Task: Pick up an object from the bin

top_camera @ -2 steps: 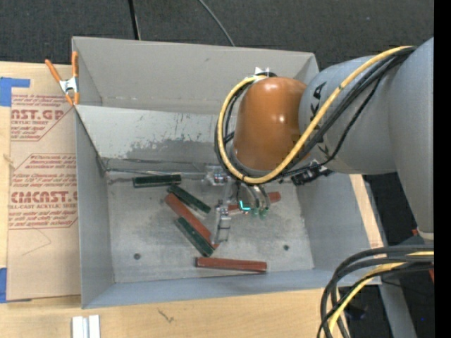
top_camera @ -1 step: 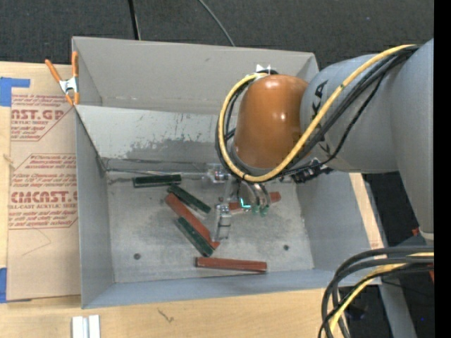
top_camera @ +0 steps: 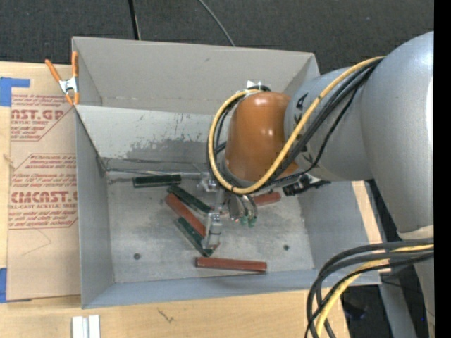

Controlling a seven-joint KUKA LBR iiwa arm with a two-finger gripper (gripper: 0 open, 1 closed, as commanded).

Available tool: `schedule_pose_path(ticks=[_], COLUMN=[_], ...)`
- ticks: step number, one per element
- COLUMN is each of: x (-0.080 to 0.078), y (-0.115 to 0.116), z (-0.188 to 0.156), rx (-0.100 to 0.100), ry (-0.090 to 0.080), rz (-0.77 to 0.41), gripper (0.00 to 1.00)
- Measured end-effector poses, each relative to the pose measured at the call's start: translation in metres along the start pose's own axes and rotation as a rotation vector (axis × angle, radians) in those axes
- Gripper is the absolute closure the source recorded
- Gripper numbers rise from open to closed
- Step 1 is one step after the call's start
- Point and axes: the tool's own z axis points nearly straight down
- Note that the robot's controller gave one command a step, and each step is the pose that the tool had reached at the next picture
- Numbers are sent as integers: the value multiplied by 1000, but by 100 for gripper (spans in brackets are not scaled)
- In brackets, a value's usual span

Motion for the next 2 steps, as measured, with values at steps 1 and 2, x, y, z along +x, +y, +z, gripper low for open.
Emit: schedule_pose_path(ticks=[1,2], x=[25,-10], y=[-2,-12], z=[47,42], rx=[1,-4], ry=[5,-2], rz=[-22,223], gripper=[0,100])
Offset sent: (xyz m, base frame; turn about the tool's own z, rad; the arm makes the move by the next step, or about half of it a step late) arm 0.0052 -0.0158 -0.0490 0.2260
